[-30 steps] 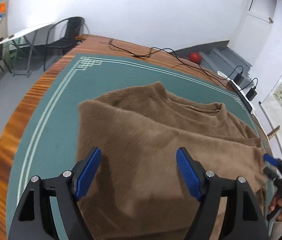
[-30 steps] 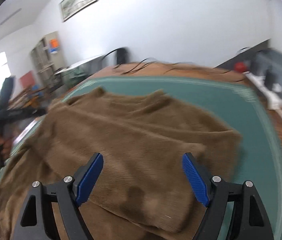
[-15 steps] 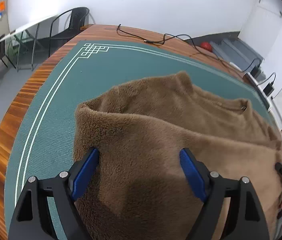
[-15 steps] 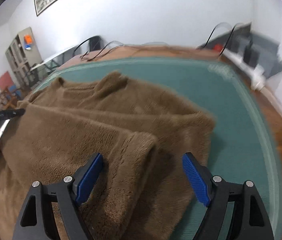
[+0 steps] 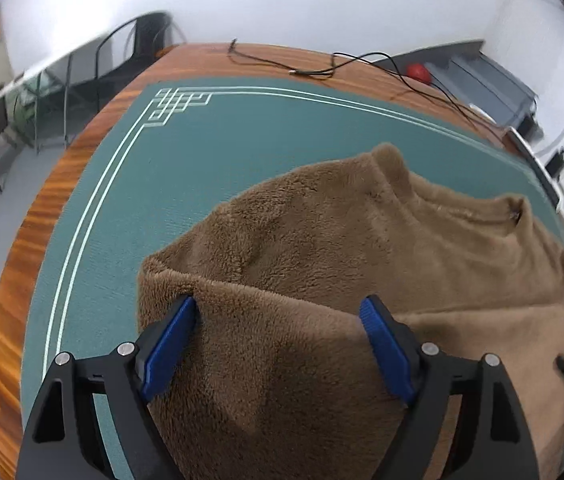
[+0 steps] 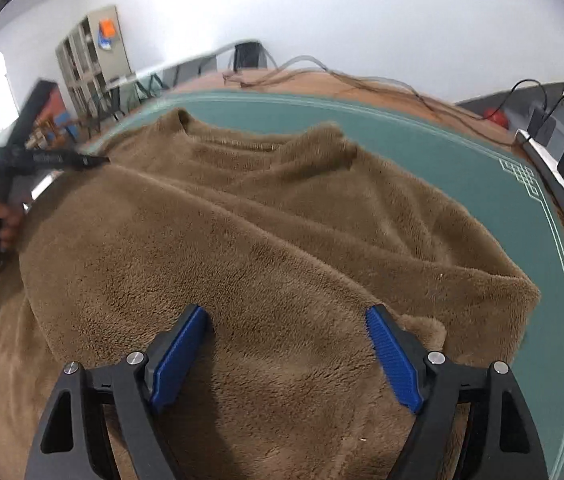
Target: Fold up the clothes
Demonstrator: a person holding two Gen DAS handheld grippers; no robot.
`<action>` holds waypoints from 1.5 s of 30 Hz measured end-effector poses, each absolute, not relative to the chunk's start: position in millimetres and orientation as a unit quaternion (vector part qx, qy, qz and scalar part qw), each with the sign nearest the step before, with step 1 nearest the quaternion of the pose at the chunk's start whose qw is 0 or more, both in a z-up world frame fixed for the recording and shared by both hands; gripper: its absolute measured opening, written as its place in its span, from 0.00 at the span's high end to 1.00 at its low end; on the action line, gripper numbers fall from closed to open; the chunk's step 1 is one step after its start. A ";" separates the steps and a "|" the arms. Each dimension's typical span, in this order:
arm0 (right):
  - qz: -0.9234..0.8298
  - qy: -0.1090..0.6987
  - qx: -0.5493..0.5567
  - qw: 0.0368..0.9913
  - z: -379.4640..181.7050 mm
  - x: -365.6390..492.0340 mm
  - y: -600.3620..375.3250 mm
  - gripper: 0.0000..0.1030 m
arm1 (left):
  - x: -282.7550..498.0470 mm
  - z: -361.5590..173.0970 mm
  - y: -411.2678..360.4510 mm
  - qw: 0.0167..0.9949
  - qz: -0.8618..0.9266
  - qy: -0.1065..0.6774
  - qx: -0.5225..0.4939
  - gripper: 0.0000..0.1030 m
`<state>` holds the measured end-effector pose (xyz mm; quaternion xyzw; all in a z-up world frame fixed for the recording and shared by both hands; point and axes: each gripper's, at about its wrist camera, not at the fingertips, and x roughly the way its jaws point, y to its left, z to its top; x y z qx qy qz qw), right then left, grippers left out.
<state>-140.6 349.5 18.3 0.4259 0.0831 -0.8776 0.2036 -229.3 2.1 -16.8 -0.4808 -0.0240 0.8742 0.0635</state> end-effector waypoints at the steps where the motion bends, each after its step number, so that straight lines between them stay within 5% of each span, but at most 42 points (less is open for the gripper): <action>1: -0.879 0.087 0.424 0.203 17.8 -139.9 349.0 0.18 | -229.5 -16.9 2.2 0.064 0.874 -0.023 -0.481 0.15; 12: -0.899 0.093 0.382 0.192 52.7 -96.1 337.0 0.18 | -155.9 24.8 -5.4 0.126 0.882 -0.051 -0.451 0.14; 26: -0.884 0.100 0.416 0.188 15.2 -89.5 321.5 0.06 | -126.2 -20.5 14.6 0.141 0.880 0.008 -0.454 0.01; 45: -0.896 0.145 0.394 0.144 33.7 -52.2 294.2 0.05 | -88.2 -14.8 23.1 0.137 0.874 0.002 -0.466 0.01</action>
